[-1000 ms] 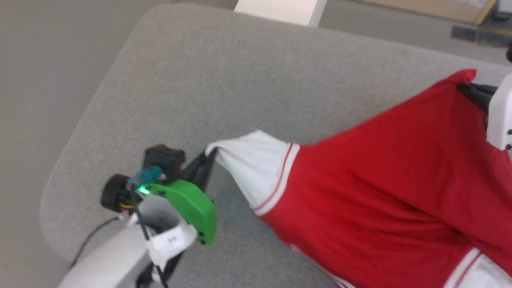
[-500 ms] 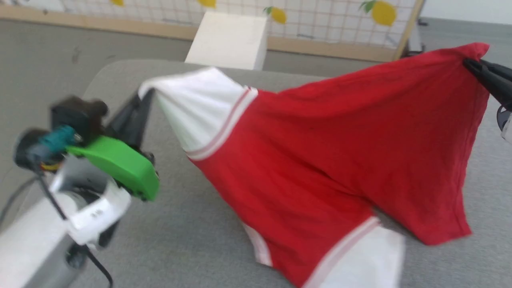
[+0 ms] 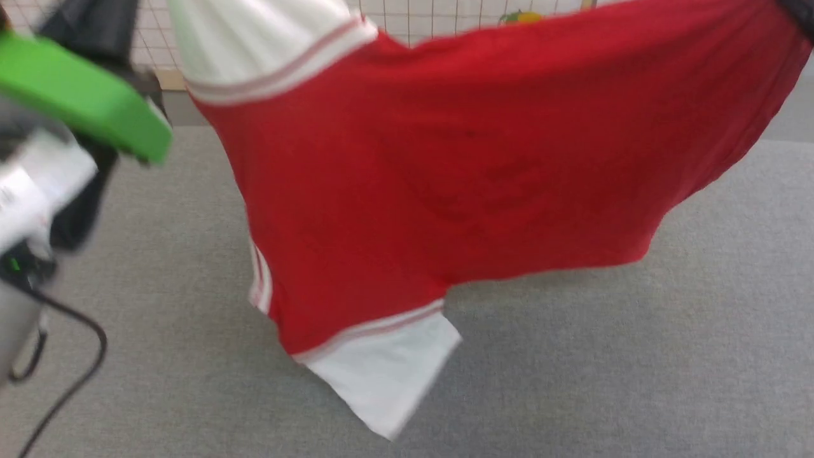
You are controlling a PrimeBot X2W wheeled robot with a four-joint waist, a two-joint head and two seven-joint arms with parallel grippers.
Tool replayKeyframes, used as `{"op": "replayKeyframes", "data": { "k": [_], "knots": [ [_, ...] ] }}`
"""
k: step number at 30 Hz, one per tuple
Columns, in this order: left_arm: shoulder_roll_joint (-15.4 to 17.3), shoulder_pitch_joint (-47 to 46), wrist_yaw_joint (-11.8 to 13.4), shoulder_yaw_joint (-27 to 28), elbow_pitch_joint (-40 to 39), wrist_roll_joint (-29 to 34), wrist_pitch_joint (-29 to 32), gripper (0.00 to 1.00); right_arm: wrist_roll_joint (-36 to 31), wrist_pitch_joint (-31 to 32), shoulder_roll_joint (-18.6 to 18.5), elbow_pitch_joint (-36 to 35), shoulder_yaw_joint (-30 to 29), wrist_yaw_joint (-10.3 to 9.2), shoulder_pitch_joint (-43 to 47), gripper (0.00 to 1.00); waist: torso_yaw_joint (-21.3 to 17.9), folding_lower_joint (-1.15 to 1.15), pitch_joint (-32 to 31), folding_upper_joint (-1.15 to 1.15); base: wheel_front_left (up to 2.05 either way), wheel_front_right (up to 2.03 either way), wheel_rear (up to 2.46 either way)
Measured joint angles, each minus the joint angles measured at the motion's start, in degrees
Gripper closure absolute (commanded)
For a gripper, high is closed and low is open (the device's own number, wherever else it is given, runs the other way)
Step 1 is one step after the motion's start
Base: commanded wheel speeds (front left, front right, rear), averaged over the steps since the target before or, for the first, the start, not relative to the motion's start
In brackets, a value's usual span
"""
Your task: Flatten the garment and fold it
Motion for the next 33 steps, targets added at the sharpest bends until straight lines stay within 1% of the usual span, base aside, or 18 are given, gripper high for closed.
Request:
{"op": "replayKeyframes", "data": {
  "k": [3, 9, 11, 12, 15, 18, 20, 25, 29, 33],
  "knots": [
    [-1.7, -6.2, -2.1, 0.5, 4.5, -1.2, 0.6, 1.00, -0.5, 0.0, 0.6, 0.5, 0.7, 0.00, -4.4, 1.00, -0.4, 0.00, 1.6, 0.00, 0.00, 0.00, 0.00],
    [-5.0, -21.4, -8.0, -0.1, 16.1, -0.8, 1.9, 1.00, -1.8, -1.1, 2.8, 6.0, 4.6, 0.00, -17.2, 1.00, -1.3, 0.00, 6.0, 0.00, 0.00, 0.00, 0.00],
    [-6.0, -26.5, -10.1, -0.7, 20.5, -0.2, 2.6, 1.00, -2.9, -2.2, 3.5, 8.7, 6.8, 0.00, -22.3, 1.00, -1.6, 0.00, 7.8, 0.00, 0.00, 0.00, 0.00],
    [-6.5, -30.0, -11.4, -1.3, 23.5, 1.1, 2.7, 1.00, -3.8, -3.3, 3.9, 10.8, 8.5, 0.00, -25.7, 1.00, -1.9, 0.00, 9.0, 0.00, 0.00, 0.00, 0.00],
    [-8.1, -38.2, -14.2, -2.2, 30.9, 3.0, 3.1, 1.00, -5.9, -6.6, 4.6, 15.5, 13.1, 0.01, -33.9, 1.00, -2.6, 0.00, 12.1, 0.00, 0.00, 0.00, 0.00],
    [-9.5, -46.3, -16.2, -2.6, 37.7, 5.3, 2.4, 1.00, -6.7, -10.9, 6.2, 22.2, 16.0, 0.00, -41.5, 1.00, -3.3, 0.01, 15.4, 0.00, 0.00, 0.00, 0.00],
    [-10.2, -51.1, -17.1, -2.7, 41.7, 6.4, 1.2, 1.00, -7.1, -13.9, 7.4, 26.3, 17.8, 0.00, -45.8, 1.00, -3.7, 0.01, 17.5, 0.00, 0.00, 0.00, 0.00],
    [-12.6, -61.4, -18.3, -2.4, 50.8, 9.1, -3.5, 1.00, -8.0, -21.3, 10.6, 35.8, 21.9, 0.00, -55.0, 1.00, -4.9, 0.02, 22.9, 0.00, 0.00, 0.00, 0.00],
    [-14.4, -65.8, -19.6, -2.9, 56.6, 9.8, -6.5, 1.00, -8.0, -25.1, 12.3, 41.9, 24.8, 0.00, -59.7, 1.00, -5.5, 0.02, 26.7, 0.00, 0.00, 0.00, 0.00],
    [-15.9, -66.9, -20.6, -3.7, 60.4, 9.8, -8.6, 1.00, -7.1, -27.5, 13.3, 46.1, 26.9, 0.00, -61.5, 1.00, -5.7, 0.02, 29.8, 0.00, 0.00, 0.00, 0.00]
  ]
}}
